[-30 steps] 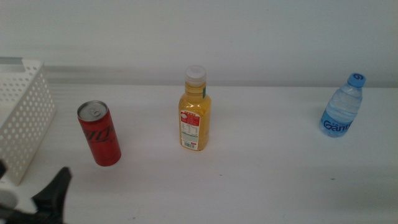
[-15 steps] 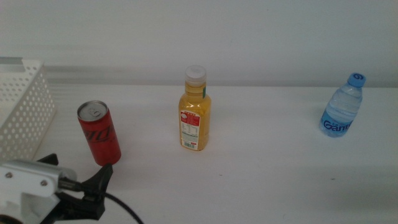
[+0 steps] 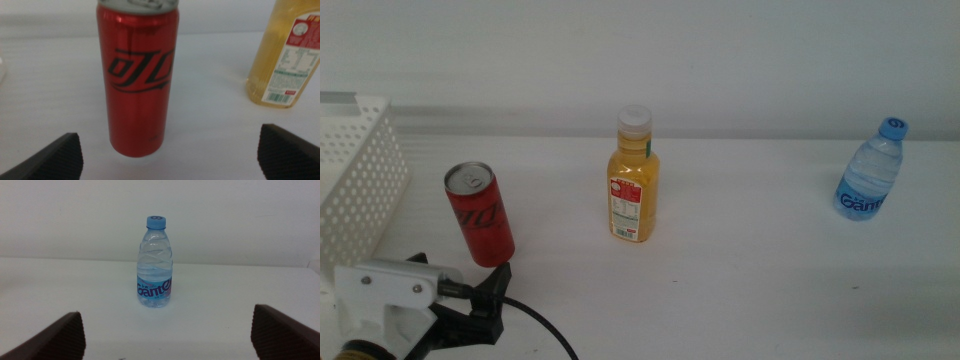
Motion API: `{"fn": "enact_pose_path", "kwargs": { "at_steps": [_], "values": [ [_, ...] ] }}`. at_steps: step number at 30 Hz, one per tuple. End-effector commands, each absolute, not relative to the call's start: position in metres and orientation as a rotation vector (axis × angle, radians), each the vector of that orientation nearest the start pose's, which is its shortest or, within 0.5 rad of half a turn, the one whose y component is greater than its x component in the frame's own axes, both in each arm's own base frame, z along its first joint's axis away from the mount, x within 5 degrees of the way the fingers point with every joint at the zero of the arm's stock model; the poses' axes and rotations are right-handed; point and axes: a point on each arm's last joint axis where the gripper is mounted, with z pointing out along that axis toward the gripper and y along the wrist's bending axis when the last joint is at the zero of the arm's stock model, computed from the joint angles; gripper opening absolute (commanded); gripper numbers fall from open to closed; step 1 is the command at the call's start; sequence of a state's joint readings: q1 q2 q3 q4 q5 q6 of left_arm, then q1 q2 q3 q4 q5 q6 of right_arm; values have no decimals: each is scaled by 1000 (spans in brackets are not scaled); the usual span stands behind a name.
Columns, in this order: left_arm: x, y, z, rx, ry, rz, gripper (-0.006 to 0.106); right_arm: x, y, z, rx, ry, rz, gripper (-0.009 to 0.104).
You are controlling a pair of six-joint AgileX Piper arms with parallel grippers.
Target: Use arms to grab the bottles and put them into the dustbin to the left of the table.
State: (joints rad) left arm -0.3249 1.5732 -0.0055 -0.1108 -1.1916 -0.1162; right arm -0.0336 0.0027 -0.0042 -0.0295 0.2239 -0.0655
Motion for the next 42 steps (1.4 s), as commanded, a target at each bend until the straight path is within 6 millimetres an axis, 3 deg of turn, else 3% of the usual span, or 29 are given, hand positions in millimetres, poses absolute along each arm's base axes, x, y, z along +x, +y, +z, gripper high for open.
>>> {"fn": "enact_pose_path", "kwargs": {
  "at_steps": [1,20,31,42],
  "values": [
    [157,-44,134,73,1807,-264,94,54,-3,182,-46,1706,-111,88],
    [159,-41,132,8,1844,-256,94,54,-3,182,-46,1706,-111,88],
    [189,-50,135,12,1872,-219,94,54,-3,182,-46,1706,-111,88],
    [196,-49,121,2,1881,-178,94,54,-3,182,-46,1706,-111,88]
  ]
}}
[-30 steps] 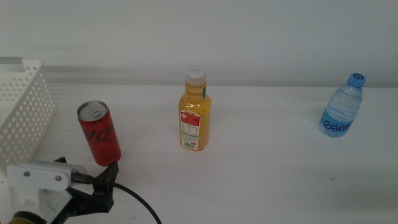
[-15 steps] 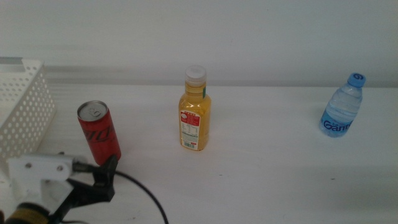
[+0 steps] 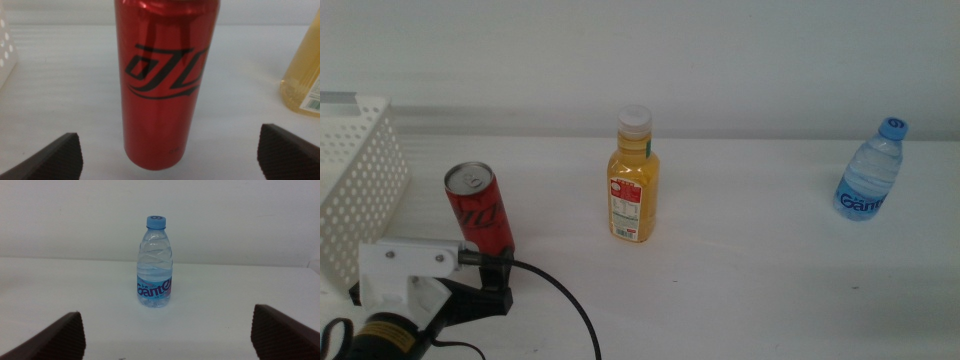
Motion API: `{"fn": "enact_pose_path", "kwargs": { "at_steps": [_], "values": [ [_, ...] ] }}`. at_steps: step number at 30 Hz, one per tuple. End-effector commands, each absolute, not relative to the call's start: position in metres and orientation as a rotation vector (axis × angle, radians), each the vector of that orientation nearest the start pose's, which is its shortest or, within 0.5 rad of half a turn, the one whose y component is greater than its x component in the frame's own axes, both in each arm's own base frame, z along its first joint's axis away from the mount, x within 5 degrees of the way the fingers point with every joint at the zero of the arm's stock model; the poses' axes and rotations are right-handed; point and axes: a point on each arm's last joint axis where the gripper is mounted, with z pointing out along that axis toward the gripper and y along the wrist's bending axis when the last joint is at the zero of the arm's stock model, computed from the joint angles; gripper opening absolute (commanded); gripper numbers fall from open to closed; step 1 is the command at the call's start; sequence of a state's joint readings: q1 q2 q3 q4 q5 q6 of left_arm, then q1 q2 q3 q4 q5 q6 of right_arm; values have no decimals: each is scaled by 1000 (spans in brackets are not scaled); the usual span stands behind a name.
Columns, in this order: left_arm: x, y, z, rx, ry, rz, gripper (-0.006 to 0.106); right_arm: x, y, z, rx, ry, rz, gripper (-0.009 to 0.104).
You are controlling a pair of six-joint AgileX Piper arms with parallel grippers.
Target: Use arms to grab the bottles and put them into the dustbin to the left of the table.
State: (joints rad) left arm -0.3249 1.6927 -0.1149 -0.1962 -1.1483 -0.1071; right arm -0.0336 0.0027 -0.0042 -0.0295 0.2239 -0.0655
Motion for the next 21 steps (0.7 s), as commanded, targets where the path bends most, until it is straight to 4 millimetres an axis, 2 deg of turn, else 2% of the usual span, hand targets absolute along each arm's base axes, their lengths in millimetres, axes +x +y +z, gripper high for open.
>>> {"fn": "enact_pose_path", "kwargs": {
  "at_steps": [1,8,21],
  "values": [
    [198,-49,120,3,1871,-176,94,54,-3,182,-46,1706,-111,88],
    [209,-53,111,-14,1864,-190,94,54,-3,182,-46,1706,-111,88],
    [222,-54,113,-45,1847,-162,94,54,-3,182,-46,1706,-111,88]
  ]
}}
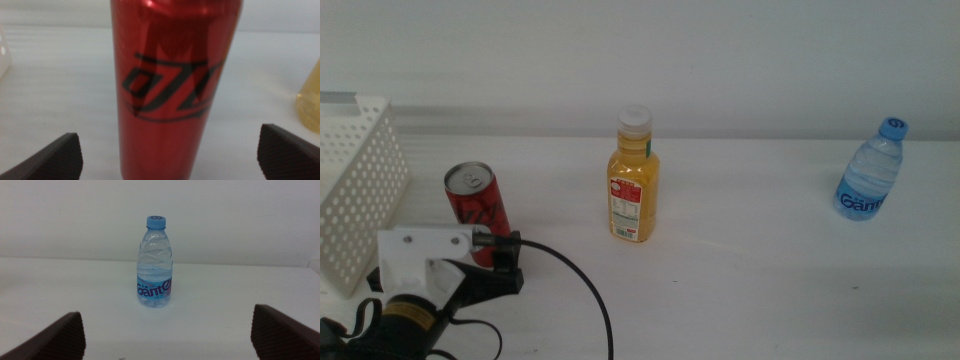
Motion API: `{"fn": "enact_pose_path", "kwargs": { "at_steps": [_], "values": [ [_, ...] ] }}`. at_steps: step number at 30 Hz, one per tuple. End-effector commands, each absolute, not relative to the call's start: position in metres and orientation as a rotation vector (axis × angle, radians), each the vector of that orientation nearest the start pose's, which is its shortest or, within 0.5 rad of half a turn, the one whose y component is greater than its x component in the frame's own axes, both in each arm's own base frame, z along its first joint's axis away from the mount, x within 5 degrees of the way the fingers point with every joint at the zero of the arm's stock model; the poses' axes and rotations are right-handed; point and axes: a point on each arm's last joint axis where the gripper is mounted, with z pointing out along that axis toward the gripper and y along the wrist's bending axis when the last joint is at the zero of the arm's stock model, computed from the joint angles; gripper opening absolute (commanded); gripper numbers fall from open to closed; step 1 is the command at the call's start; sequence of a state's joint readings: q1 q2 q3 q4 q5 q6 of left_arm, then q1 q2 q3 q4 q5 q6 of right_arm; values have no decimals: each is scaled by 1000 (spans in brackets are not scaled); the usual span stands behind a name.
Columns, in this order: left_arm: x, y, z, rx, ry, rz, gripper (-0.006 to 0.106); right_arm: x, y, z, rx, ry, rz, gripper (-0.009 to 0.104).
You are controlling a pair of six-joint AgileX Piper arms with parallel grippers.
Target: Use arms to grab the bottles and put them into the dustbin to the left of the table.
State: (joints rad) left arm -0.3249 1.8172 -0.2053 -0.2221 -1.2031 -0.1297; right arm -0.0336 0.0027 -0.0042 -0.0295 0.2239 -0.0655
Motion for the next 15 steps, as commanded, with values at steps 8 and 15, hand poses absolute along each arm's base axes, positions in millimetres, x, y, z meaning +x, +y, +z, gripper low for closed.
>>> {"fn": "enact_pose_path", "kwargs": {
  "at_steps": [8,15],
  "values": [
    [235,-58,114,-49,1860,-155,94,54,-3,182,-46,1706,-111,88],
    [243,-58,117,-68,1844,-129,94,54,-3,182,-46,1706,-111,88]
  ]
}}
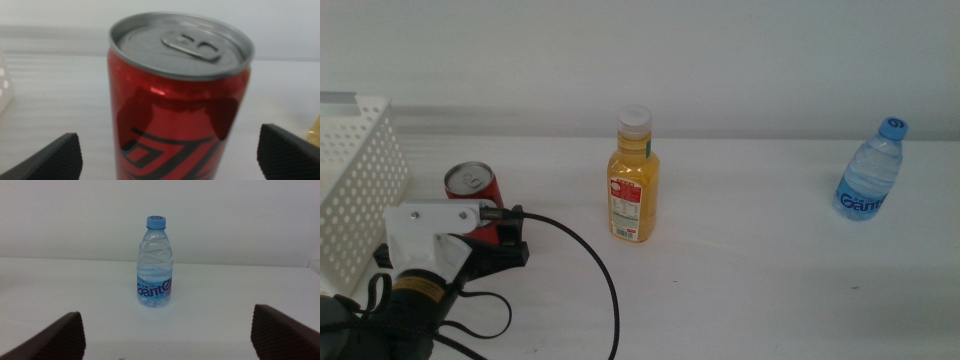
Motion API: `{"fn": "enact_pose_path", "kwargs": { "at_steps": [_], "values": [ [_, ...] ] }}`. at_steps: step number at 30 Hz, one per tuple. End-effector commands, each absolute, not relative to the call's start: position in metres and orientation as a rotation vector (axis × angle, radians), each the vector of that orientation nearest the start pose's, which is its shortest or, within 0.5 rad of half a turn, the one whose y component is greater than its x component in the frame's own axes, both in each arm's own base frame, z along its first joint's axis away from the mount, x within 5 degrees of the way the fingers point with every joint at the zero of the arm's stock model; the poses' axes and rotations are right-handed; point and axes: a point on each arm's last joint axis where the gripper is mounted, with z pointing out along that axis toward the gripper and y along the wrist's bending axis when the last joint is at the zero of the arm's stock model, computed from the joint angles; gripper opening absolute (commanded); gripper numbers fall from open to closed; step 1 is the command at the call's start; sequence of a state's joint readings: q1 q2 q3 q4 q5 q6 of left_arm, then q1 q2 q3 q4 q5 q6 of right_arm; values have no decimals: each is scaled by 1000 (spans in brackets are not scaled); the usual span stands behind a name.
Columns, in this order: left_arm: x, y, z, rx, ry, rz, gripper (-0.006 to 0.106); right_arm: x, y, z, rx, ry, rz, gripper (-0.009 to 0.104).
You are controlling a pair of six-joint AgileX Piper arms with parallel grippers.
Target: Use arms to grab the bottles and put them into the dustbin to the left of the table.
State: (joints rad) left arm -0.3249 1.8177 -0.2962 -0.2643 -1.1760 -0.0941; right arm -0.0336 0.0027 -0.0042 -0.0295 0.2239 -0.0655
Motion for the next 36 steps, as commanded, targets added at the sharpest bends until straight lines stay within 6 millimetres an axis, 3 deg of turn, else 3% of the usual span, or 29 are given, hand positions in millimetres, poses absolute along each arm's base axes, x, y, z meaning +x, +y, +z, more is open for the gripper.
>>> {"fn": "enact_pose_path", "kwargs": {
  "at_steps": [1,13,36],
  "values": [
    [243,-58,117,-67,1848,-124,94,54,-3,182,-46,1706,-111,88],
    [252,-50,108,-66,1875,-115,94,54,-3,182,-46,1706,-111,88],
    [279,-57,92,-78,1852,-118,94,54,-3,182,-46,1706,-111,88]
  ]
}}
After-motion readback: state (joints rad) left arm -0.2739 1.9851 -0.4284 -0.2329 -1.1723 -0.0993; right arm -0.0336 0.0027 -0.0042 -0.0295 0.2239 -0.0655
